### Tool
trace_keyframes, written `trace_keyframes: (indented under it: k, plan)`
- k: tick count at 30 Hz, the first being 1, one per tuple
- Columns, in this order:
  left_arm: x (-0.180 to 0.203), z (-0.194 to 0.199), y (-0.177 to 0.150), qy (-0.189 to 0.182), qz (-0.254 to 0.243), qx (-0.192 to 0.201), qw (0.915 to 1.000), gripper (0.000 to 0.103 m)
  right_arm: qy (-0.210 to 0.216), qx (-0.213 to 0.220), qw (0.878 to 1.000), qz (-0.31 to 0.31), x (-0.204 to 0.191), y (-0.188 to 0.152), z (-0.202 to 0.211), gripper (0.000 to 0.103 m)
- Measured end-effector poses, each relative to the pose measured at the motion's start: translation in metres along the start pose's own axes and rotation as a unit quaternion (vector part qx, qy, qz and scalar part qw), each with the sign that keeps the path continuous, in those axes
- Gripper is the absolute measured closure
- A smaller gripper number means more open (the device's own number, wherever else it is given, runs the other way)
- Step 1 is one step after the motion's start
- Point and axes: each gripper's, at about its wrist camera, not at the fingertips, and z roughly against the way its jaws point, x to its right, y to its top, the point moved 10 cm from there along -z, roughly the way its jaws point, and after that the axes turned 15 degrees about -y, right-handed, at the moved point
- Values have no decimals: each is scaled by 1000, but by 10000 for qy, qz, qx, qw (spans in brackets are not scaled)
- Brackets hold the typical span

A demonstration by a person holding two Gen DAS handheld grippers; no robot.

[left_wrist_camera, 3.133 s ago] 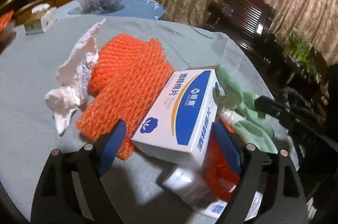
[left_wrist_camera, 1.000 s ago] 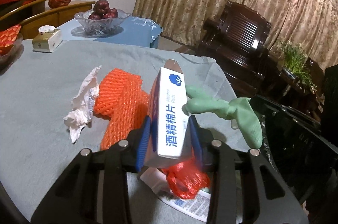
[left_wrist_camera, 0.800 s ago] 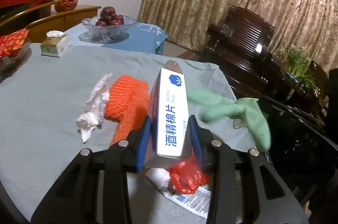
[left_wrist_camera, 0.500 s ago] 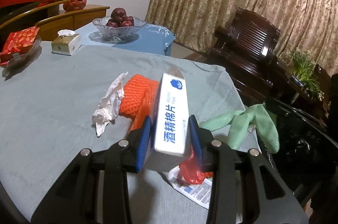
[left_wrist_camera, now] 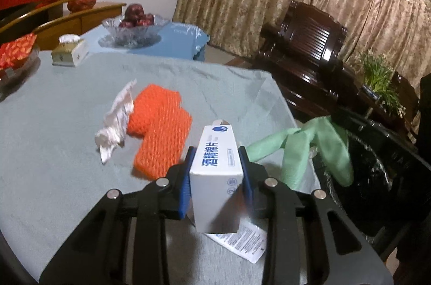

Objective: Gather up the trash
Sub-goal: 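Carry the box and glove over the black bin and open both grippers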

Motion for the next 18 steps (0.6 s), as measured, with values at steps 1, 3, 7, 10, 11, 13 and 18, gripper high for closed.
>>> trace_keyframes:
  k: [1, 3, 7, 10, 11, 13, 18]
  plan:
    - [-1, -2, -3, 18, 3, -45, 10000, 73, 4, -17, 10000, -5, 0, -2, -1, 100]
    - [-3, -6, -8, 44, 11, -118, 9999, 73, 8, -30, 10000, -7, 1, -3, -1, 100]
    - [2, 1, 1, 67, -76, 55, 9999, 73, 2, -6, 10000, -15, 4, 0, 2, 100]
    - [11, 7, 13, 12, -140, 167, 9998, 73, -16, 107, 9999, 1, 8, 8, 11, 100]
    - [16, 10, 17, -19, -172, 208, 9996, 73, -27, 150, 9999, 10, 10, 11, 15, 100]
    - [28, 13, 25, -123, -220, 260, 9993, 74, -64, 223, 9997, 34, 13, 16, 23, 100]
    - [65, 9, 36, -366, -392, 321, 9980, 74, -242, 414, 9988, -40, 41, 28, 51, 100]
